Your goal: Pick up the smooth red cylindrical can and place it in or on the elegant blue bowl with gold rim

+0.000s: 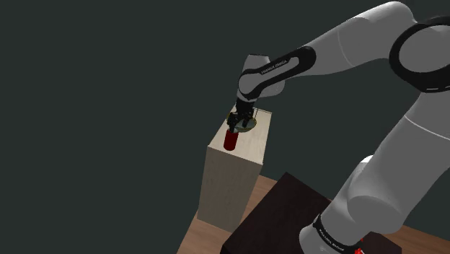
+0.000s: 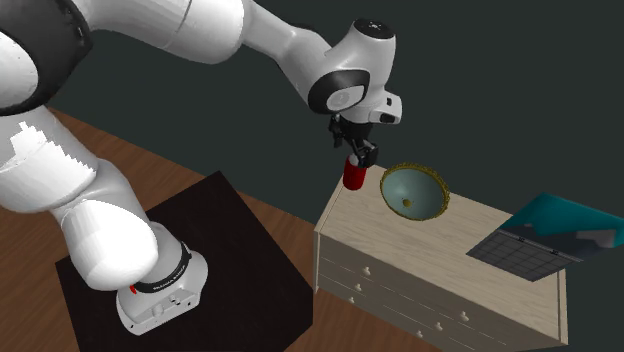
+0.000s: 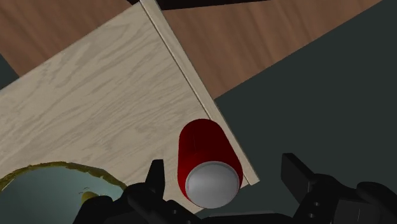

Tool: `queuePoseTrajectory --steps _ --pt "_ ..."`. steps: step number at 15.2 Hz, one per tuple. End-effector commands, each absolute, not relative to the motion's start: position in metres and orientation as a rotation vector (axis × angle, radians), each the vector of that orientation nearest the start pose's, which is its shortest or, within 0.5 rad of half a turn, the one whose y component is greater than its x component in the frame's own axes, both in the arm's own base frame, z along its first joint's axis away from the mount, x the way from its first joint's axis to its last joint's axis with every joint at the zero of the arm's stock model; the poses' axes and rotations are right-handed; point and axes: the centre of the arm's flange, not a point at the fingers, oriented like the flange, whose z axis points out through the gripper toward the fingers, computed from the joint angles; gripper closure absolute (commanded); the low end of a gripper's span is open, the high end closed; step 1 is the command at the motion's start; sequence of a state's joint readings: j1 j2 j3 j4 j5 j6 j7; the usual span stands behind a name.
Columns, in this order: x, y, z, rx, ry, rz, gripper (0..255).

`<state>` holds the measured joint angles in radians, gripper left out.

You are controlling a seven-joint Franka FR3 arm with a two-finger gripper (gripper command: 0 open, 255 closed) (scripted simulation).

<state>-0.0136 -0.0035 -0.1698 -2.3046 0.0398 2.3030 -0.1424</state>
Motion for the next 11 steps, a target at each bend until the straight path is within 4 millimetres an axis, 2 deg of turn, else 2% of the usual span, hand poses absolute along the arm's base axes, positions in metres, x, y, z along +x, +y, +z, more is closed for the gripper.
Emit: queuePoseTrajectory --steps 1,8,11 --pt "0.517 -0.099 0.331 -3.111 0.092 -0.004 0" --pt "0.517 -0.097 0.294 -3.111 0.092 -0.004 0" --pt "0.517 -0.097 0.291 -3.111 0.092 -0.004 0"
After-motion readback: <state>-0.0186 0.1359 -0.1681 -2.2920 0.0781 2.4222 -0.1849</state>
